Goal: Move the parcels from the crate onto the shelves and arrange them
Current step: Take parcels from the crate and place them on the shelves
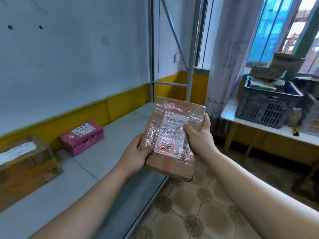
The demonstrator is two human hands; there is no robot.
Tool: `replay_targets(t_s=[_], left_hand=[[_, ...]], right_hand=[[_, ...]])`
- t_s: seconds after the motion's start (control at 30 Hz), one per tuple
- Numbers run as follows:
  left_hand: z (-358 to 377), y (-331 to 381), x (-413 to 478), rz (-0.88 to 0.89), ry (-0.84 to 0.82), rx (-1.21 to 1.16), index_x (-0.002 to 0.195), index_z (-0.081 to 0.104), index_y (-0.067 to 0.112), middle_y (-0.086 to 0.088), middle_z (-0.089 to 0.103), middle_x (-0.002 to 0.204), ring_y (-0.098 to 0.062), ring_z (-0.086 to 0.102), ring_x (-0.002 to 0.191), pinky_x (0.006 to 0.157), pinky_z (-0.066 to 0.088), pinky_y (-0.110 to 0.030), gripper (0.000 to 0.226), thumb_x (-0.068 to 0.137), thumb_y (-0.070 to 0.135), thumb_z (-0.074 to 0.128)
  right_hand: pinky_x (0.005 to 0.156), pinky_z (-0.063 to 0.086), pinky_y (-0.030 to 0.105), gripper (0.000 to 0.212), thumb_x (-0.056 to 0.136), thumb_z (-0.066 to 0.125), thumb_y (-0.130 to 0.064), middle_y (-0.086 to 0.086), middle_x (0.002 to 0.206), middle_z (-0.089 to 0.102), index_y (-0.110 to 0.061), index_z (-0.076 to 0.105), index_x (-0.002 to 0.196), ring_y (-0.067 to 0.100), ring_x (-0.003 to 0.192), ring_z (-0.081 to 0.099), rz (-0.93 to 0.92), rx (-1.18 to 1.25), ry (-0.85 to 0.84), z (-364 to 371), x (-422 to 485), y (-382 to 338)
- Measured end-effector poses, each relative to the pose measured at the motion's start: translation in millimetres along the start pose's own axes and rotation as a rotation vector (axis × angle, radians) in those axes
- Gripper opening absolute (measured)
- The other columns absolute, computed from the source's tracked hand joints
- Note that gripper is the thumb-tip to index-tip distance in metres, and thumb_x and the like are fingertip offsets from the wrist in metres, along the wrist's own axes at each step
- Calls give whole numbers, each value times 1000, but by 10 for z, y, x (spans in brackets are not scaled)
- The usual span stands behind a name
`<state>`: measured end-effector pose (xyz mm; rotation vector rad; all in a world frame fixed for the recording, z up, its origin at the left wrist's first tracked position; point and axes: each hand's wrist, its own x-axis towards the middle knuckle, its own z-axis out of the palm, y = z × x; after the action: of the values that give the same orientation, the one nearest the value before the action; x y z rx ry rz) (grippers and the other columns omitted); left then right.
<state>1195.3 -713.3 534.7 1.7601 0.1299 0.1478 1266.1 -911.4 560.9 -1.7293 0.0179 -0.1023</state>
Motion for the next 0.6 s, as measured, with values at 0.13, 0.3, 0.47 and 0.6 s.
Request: replay_targets(t_s=[0.13, 0.3, 0.47, 0.6], left_hand=[[-225, -226, 585, -41, 69, -30, 122, 54, 38, 10, 68, 112, -11, 67, 89, 67, 53, -27, 36, 92, 21, 63], [-581, -556, 1302, -97, 105, -57, 115, 54, 38, 13, 67, 104, -4, 62, 75, 51, 43, -14, 26, 95, 22, 60], [-897, -861, 1795, -187, 122, -60, 123, 55, 33, 5, 69, 110, -3, 57, 68, 47, 41, -12, 29, 95, 26, 60], [-1100, -1161, 1968, -249, 173, -13, 124, 53, 35, 7, 67, 113, -6, 58, 77, 60, 48, -21, 30, 96, 27, 59]], right_hand=[[58, 49, 24, 84, 94, 65, -36, -4, 115, 64, -44, 6, 154, 9, 84, 67, 20, -14, -67, 475, 579, 112], [74, 57, 34, 86, 93, 64, -37, 0, 124, 62, -45, 4, 153, 15, 88, 68, 52, -69, -128, 1181, 1307, 275], [84, 54, 36, 83, 93, 62, -40, -2, 123, 62, -44, 5, 153, 17, 90, 66, 116, -175, -201, 1739, 1821, 436], [73, 51, 29, 73, 95, 63, -30, -1, 121, 65, -38, 15, 150, 10, 82, 66, 147, -193, -286, 2129, 2060, 651]])
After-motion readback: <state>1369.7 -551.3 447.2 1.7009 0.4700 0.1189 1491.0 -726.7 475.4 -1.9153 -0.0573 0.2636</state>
